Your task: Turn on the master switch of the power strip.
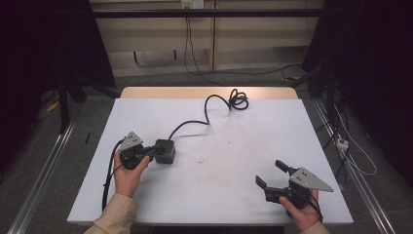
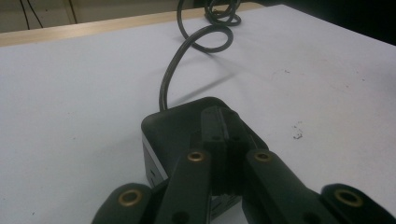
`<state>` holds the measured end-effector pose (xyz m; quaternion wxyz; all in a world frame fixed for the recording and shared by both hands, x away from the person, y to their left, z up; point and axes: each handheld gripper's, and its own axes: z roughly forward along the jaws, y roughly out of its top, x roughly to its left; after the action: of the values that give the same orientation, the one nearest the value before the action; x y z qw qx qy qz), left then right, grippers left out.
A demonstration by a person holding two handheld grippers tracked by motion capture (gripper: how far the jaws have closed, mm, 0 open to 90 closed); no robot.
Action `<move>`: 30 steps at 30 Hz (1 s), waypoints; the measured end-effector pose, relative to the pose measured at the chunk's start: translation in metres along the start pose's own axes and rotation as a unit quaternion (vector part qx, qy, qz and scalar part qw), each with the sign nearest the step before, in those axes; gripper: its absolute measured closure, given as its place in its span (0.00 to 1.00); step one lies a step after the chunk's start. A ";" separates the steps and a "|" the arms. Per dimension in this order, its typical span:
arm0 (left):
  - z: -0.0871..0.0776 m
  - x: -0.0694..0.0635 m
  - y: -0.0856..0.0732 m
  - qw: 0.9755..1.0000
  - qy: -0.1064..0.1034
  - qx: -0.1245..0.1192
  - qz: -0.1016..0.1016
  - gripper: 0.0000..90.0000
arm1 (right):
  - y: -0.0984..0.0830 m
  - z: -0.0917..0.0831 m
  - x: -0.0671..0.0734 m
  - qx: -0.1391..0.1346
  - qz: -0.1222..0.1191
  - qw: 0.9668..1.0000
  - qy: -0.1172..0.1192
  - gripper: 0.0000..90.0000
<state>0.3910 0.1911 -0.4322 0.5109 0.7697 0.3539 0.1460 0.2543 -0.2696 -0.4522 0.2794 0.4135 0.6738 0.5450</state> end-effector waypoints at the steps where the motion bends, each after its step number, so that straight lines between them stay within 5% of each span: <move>1: 0.000 0.000 0.000 1.000 0.000 -0.001 0.000 1.00 | 0.000 0.000 0.000 0.000 0.000 1.000 0.000 0.09; 30: 0.000 -0.002 0.000 1.000 0.008 0.005 -0.003 1.00 | 0.000 0.000 0.000 0.000 0.001 1.000 0.001 0.09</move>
<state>0.3899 0.1897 -0.4316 0.5048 0.7699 0.3609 0.1486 0.2543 -0.2693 -0.4523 0.2785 0.4136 0.6738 0.5453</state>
